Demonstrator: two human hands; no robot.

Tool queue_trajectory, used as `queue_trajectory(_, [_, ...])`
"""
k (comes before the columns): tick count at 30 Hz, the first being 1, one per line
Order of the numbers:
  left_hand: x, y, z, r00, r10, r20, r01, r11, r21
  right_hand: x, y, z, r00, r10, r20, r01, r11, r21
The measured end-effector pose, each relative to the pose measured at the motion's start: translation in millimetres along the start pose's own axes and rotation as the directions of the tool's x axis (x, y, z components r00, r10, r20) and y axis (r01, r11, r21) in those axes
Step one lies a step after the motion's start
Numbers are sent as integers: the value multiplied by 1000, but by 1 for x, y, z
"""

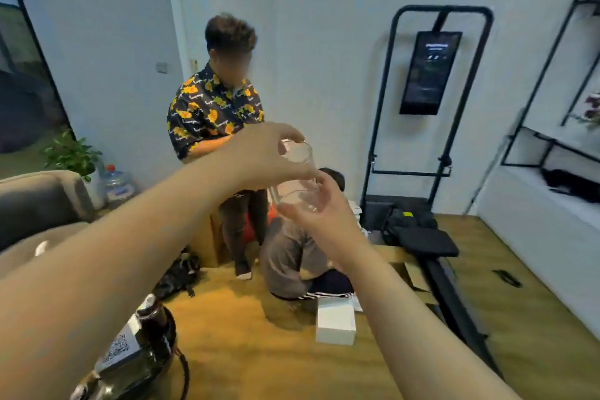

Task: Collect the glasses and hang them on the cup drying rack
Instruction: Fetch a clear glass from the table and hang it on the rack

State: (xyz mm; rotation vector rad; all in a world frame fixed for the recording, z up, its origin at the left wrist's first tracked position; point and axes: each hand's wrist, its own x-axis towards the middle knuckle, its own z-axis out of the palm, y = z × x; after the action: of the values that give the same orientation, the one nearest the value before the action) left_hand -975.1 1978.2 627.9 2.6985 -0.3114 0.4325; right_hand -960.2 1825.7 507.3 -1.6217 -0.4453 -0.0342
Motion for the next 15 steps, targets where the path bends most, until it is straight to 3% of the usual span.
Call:
queue_trajectory(7, [-4, 169, 61, 956, 272, 109, -246, 947, -206, -125, -29, -151, 952, 40, -305, -56, 998, -43])
queue_trajectory(15, [-27, 386, 115, 846, 518, 129, -410, 785, -464, -268, -72, -321, 805, 10, -593, -46, 998, -45])
